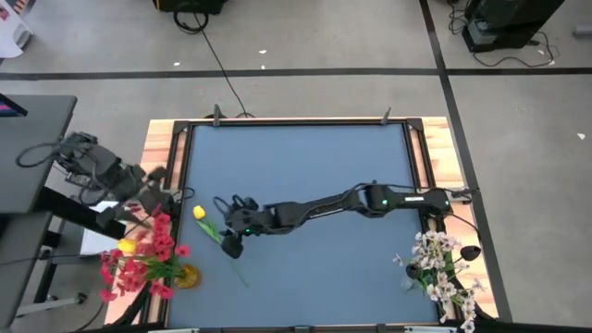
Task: Sort flowers into vase by color
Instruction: Put the red flowers into the yellow vase, then put the yellow flower into the yellow vase
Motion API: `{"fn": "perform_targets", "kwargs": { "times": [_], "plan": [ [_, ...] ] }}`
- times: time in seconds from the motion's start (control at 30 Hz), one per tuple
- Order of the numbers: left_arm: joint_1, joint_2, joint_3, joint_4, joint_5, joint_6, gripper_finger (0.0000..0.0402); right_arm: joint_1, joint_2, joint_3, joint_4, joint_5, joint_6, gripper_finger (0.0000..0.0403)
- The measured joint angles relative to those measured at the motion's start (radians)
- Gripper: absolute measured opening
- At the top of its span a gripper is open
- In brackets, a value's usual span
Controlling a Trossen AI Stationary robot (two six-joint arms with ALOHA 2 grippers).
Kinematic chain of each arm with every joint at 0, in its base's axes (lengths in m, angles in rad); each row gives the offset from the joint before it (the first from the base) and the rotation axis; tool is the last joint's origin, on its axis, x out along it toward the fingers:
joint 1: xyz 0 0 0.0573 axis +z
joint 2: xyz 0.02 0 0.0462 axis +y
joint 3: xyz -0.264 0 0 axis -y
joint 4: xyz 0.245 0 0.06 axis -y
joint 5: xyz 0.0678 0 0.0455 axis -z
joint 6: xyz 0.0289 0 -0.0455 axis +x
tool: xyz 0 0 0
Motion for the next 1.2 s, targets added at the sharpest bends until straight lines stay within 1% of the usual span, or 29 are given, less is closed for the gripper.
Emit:
{"fn": "perform_targets", "kwargs": {
  "times": [0.03, 0.1, 0.17, 0.2, 0.27, 0.33, 0.4, 0.47, 0.57, 0.63, 0.73, 0.83, 0.9, 1.0, 1.13, 1.2],
  "plan": [
    [0.0, 0.001, 0.022, -0.014, -0.049, -0.021, 0.0297, 0.0, 0.023, 0.021, -0.014, -0.002, 0.008, 0.0246],
    [0.0, -0.001, 0.066, -0.018, -0.142, -0.072, 0.0298, 0.0, 0.028, -0.016, 0.048, -0.013, 0.054, 0.0246],
    [0.0, -0.002, 0.107, -0.02, -0.235, -0.105, 0.0298, 0.0, 0.035, -0.029, 0.045, -0.022, 0.102, 0.0246],
    [0.0, -0.002, 0.126, -0.02, -0.274, -0.122, 0.0298, 0.0, 0.04, -0.029, 0.049, -0.044, 0.106, 0.0245],
    [0.0, -0.002, 0.152, -0.018, -0.365, -0.163, 0.0298, 0.0, 0.045, -0.029, 0.06, -0.091, 0.091, 0.0244],
    [0.0, -0.002, 0.164, -0.018, -0.454, -0.19, 0.0298, 0.004, 0.059, -0.028, 0.082, -0.116, 0.047, 0.0241],
    [0.0, -0.001, 0.162, -0.02, -0.505, -0.196, 0.0298, 0.007, 0.064, -0.028, 0.084, -0.143, 0.005, 0.0239],
    [0.0, -0.001, 0.152, -0.017, -0.517, -0.195, 0.0298, 0.011, 0.079, -0.029, 0.094, -0.179, -0.031, 0.0239],
    [0.0, 0.011, 0.12, -0.003, -0.526, -0.21, 0.0298, 0.017, 0.095, -0.03, 0.083, -0.2, -0.045, 0.0239],
    [0.0, 0.032, 0.102, -0.007, -0.533, -0.236, 0.0298, 0.022, 0.097, -0.031, 0.078, -0.186, -0.077, 0.0239],
    [0.0, 0.077, 0.091, -0.012, -0.535, -0.242, 0.0298, 0.024, 0.094, -0.029, 0.105, -0.152, -0.168, 0.0239],
    [0.0, 0.132, 0.091, -0.01, -0.564, -0.237, 0.0298, 0.022, 0.094, -0.029, 0.12, -0.193, -0.25, 0.0239],
    [0.001, 0.167, 0.091, -0.011, -0.576, -0.242, 0.0298, 0.018, 0.106, -0.027, 0.102, -0.184, -0.271, 0.0239],
    [0.008, 0.222, 0.091, -0.01, -0.606, -0.31, 0.0298, 0.015, 0.107, -0.03, 0.058, -0.144, -0.239, 0.0238],
    [0.039, 0.298, 0.091, -0.013, -0.636, -0.455, 0.0297, 0.009, 0.086, -0.03, 0.016, -0.013, -0.111, 0.0233],
    [0.067, 0.334, 0.091, -0.026, -0.639, -0.558, 0.0294, -0.001, 0.06, -0.03, -0.015, 0.041, -0.044, 0.023]
  ]
}}
